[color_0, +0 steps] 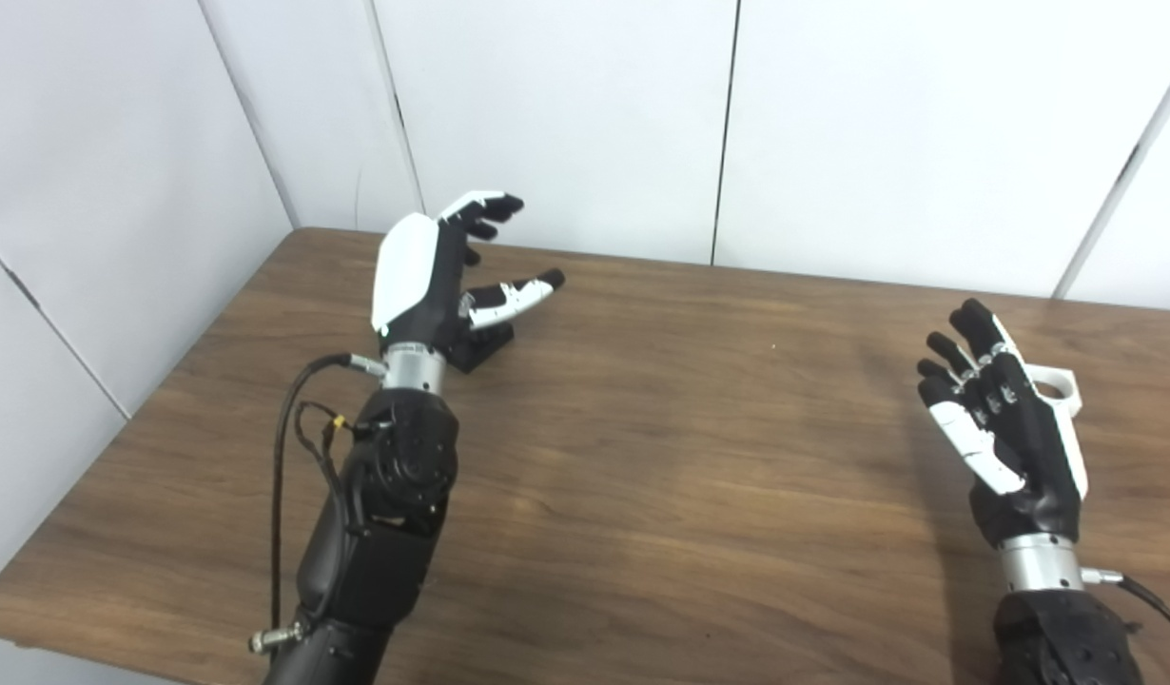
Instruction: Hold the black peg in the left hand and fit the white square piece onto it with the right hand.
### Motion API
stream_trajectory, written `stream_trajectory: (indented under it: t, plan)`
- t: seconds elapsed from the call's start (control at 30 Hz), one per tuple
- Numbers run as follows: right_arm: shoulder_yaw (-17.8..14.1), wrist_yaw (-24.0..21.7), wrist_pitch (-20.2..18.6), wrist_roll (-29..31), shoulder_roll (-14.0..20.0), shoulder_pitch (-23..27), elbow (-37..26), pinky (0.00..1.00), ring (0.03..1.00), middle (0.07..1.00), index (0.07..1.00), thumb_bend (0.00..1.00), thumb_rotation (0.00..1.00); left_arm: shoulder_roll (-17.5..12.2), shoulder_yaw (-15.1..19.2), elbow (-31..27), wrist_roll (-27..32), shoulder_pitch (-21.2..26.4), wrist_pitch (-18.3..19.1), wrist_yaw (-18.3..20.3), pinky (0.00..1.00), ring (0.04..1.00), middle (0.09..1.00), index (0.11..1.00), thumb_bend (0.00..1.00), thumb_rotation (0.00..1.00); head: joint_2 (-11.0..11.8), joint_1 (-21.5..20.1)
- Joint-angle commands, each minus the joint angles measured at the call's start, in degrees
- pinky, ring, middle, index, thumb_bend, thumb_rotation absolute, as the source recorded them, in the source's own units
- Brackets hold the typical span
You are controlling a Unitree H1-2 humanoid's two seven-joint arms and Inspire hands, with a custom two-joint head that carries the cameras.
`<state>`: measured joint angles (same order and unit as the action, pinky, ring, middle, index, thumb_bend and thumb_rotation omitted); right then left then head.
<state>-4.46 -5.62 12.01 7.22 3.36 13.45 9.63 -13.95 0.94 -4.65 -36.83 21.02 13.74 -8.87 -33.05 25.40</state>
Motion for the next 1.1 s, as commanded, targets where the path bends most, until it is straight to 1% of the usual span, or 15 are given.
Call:
stream_trajectory:
  t: [0.0, 0.1, 0.23, 0.3, 0.37, 0.4, 0.47, 0.53, 0.57, 0.67, 0.77, 0.83, 0.9, 0.97, 1.07]
  plan:
    - [-1.39, -0.55, 0.39, 1.36, 2.13, -2.31, 0.57, 0.84, 0.892, 0.939, 0.922, 0.56, 0.39, -2.21, 0.61, 0.48, -1.80, 3.18, -0.46, -1.89, 0.57, 0.700, 0.736, 0.688, 0.71, 0.25, -0.04, -0.06]
    - [-1.37, -0.36, 0.15, 1.23, 2.09, -2.33, 0.42, 0.85, 0.894, 0.940, 0.929, 0.54, 0.37, -3.40, 0.57, 1.52, -2.85, 3.68, -0.19, -2.34, 0.57, 0.702, 0.739, 0.689, 0.72, 0.26, -0.04, -0.10]
    - [-1.45, -0.32, 0.68, 1.13, 2.06, -2.36, 0.58, 0.83, 0.886, 0.935, 0.926, 0.54, 0.38, -5.11, 0.26, 3.71, -5.93, 4.54, 0.86, -3.99, 0.56, 0.691, 0.735, 0.680, 0.74, 0.28, -0.10, 0.01]
    - [-1.53, -0.45, 0.58, 1.44, 2.01, -2.40, 0.55, 0.84, 0.884, 0.933, 0.923, 0.54, 0.37, -5.58, 0.21, 4.23, -6.87, 4.68, 1.43, -4.43, 0.57, 0.711, 0.746, 0.683, 0.75, 0.28, -0.09, -0.05]
    - [-1.63, -0.56, 0.29, 1.76, 1.95, -2.47, 0.43, 0.84, 0.887, 0.935, 0.923, 0.53, 0.36, -6.03, 0.03, 4.74, -8.18, 4.69, 2.28, -4.83, 0.60, 0.759, 0.787, 0.695, 0.75, 0.29, -0.09, -0.05]
    - [-1.67, -0.55, 0.12, 1.86, 1.89, -2.50, 0.31, 0.84, 0.886, 0.934, 0.922, 0.53, 0.36, -6.15, 0.00, 4.85, -8.64, 4.69, 2.62, -4.87, 0.60, 0.764, 0.791, 0.697, 0.75, 0.29, -0.20, -0.01]
    - [-1.55, -0.23, 0.26, 1.05, 2.01, -2.61, 0.16, 0.83, 0.878, 0.926, 0.918, 0.54, 0.37, -6.64, -0.28, 5.60, -10.74, 4.75, 4.14, -5.34, 0.64, 0.816, 0.833, 0.702, 0.76, 0.32, -0.22, 0.01]
    - [-1.51, -0.41, 0.16, 1.13, 2.15, -2.68, 0.05, 0.84, 0.881, 0.928, 0.919, 0.54, 0.38, -6.95, -0.41, 6.16, -11.96, 4.73, 5.20, -5.68, 0.68, 0.841, 0.851, 0.703, 0.77, 0.32, -0.23, 0.06]
    - [-1.55, -0.61, 0.01, 1.46, 2.17, -2.72, -0.05, 0.84, 0.887, 0.933, 0.921, 0.54, 0.38, -7.07, -0.46, 6.35, -12.41, 4.67, 5.73, -5.73, 0.72, 0.866, 0.867, 0.706, 0.78, 0.33, -0.29, 0.10]
    - [-1.62, -0.82, -0.01, 1.90, 2.14, -2.77, -0.15, 0.84, 0.889, 0.937, 0.923, 0.52, 0.36, -7.45, -0.83, 6.94, -13.77, 4.62, 7.38, -5.73, 0.82, 0.915, 0.900, 0.715, 0.80, 0.35, -0.35, 0.10]
    - [-1.58, -0.41, -0.13, 1.34, 2.03, -2.82, -0.30, 0.84, 0.884, 0.932, 0.923, 0.54, 0.37, -7.30, -0.99, 7.66, -14.94, 4.84, 9.72, -5.67, 0.89, 0.977, 0.944, 0.723, 0.81, 0.37, -0.68, 0.12]
    - [-1.42, -0.29, -0.29, 0.94, 2.03, -2.96, -0.60, 0.86, 0.884, 0.936, 0.927, 0.55, 0.40, -6.78, -0.79, 8.22, -15.37, 5.10, 11.31, -6.04, 0.92, 0.996, 0.963, 0.719, 0.84, 0.37, -0.79, 0.06]
    - [-1.44, -0.28, -0.35, 1.05, 1.91, -3.06, -0.81, 0.85, 0.888, 0.938, 0.927, 0.54, 0.39, -6.21, -0.55, 9.17, -16.21, 5.42, 12.62, -6.91, 0.94, 0.999, 0.964, 0.711, 0.85, 0.38, -0.81, 0.03]
    - [-1.40, -0.03, -0.17, 0.57, 1.89, -3.16, -0.88, 0.82, 0.875, 0.928, 0.918, 0.54, 0.39, -5.83, -0.28, 9.98, -16.93, 5.59, 13.09, -7.59, 0.94, 1.000, 0.967, 0.705, 0.86, 0.40, -0.87, 0.02]
    - [-1.32, -0.28, -0.72, 0.82, 1.90, -3.34, -1.49, 0.82, 0.875, 0.928, 0.916, 0.52, 0.38, -4.78, 1.02, 11.32, -18.65, 5.99, 13.17, -6.44, 0.96, 1.000, 0.979, 0.710, 0.86, 0.42, -1.09, -0.05]
